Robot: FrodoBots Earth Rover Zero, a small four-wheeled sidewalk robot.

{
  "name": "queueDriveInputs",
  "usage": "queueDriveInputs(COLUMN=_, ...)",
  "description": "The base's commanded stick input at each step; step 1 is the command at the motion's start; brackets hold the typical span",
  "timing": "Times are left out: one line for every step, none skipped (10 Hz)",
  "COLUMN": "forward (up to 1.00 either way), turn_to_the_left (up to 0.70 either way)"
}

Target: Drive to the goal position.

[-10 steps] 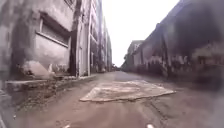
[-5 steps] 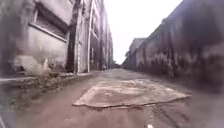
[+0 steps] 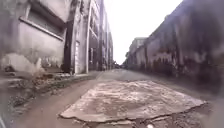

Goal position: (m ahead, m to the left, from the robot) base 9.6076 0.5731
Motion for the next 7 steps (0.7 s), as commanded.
queueDriveInputs(forward=0.85, turn_to_the_left=0.0)
queueDriveInputs(forward=0.85, turn_to_the_left=0.0)
queueDriveInputs(forward=0.85, turn_to_the_left=0.0)
queueDriveInputs(forward=0.85, turn_to_the_left=0.0)
queueDriveInputs(forward=0.85, turn_to_the_left=0.0)
queueDriveInputs(forward=0.85, turn_to_the_left=0.0)
queueDriveInputs(forward=0.85, turn_to_the_left=-0.26)
